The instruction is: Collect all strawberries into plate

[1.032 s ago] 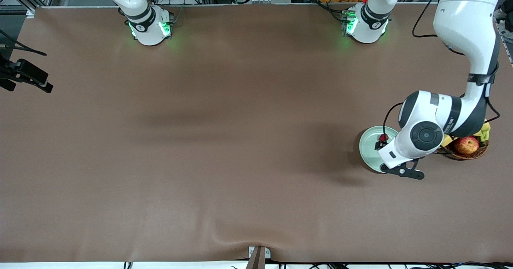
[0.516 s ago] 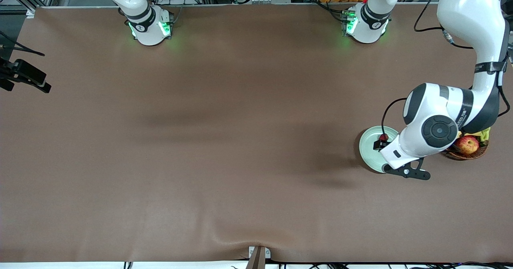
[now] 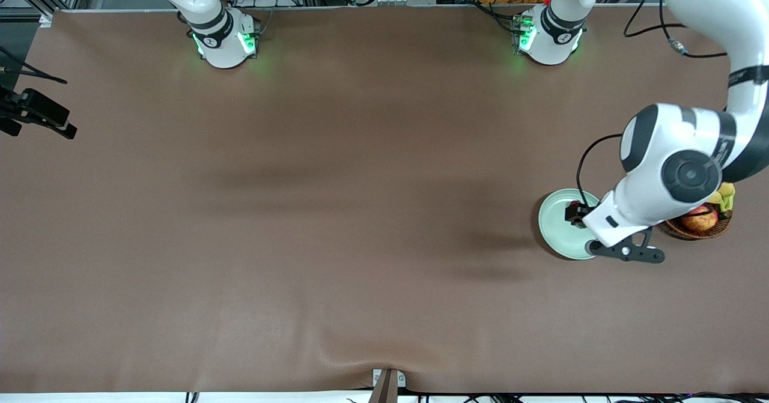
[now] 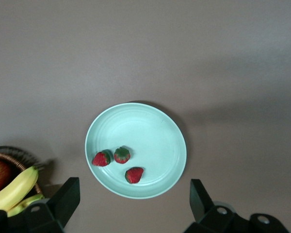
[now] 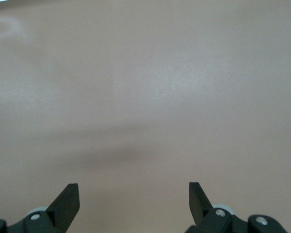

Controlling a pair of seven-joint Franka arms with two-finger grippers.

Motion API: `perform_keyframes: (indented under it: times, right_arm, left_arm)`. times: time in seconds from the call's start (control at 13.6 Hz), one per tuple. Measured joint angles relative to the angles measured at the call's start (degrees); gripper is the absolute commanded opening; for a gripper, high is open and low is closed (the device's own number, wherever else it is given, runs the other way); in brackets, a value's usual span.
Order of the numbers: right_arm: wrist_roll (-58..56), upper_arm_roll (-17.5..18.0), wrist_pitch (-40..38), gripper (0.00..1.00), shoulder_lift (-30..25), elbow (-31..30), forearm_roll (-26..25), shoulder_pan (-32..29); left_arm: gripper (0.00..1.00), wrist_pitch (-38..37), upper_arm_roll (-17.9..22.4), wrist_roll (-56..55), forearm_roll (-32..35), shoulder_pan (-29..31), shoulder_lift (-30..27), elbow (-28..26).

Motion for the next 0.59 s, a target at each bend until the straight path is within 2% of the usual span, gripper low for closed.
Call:
perform_keyframes:
  times: [0.29,0.59]
  right_arm:
    - [0.0,-0.1,-0.1,1.0,0.0,0.0,0.0,-0.1]
    - [0.0,-0.2,-0.2,1.0,0.0,0.0,0.0,-0.2]
  left_arm:
    - [1.0,-5.5,-0.1,-0.2,-1.7,0.0,-5.9,0.1]
    - [1.0,-7.9,-1.1,-2.3,-1.9,-0.1,-10.2,0.1]
